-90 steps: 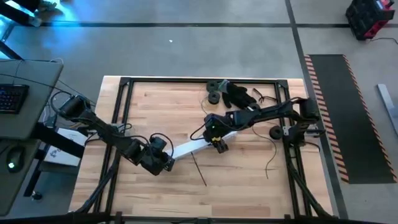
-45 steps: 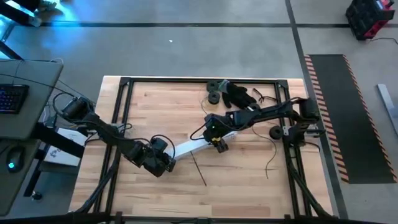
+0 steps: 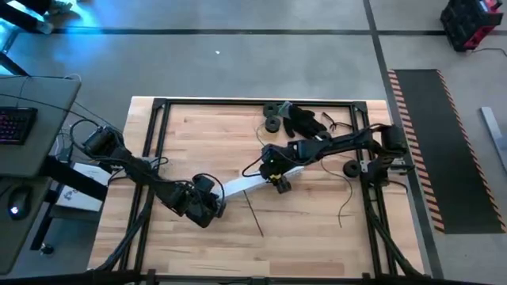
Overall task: Ziptie cables
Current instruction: Close the white cable duct
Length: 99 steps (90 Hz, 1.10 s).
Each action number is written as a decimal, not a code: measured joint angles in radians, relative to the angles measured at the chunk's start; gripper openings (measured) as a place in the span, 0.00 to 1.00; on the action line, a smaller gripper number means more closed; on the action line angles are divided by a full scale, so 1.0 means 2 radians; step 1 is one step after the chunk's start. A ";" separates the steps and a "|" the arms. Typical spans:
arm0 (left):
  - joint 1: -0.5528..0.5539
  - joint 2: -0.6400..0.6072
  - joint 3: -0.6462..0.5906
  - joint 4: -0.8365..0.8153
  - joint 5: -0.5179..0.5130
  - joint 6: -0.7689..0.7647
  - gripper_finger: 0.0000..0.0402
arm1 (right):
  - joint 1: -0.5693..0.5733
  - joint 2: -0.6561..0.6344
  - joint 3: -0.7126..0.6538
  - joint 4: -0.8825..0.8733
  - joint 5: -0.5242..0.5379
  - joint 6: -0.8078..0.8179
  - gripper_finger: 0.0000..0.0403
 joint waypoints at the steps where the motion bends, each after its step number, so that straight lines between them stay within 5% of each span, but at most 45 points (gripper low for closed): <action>1: 0.000 0.000 0.000 0.000 0.000 0.000 0.00 | 0.000 0.001 0.000 0.000 0.000 0.001 0.51; 30: 0.005 -0.045 -0.002 -0.008 0.012 -0.001 0.00 | 0.000 0.018 0.001 0.008 -0.004 0.007 0.51; 47: 0.023 -0.073 0.003 0.037 -0.044 0.026 0.00 | 0.000 0.018 0.001 0.011 -0.005 0.006 0.51; 62: 0.054 -0.042 0.003 0.112 -0.055 0.095 0.00 | 0.000 0.018 0.001 0.011 -0.005 0.008 0.51; 79: 0.082 0.030 0.005 0.187 -0.003 0.155 0.00 | 0.000 0.018 0.000 0.008 -0.004 0.018 0.51; 99: 0.084 0.075 0.009 0.197 0.007 0.132 0.00 | 0.000 0.018 -0.001 -0.003 -0.002 0.012 0.52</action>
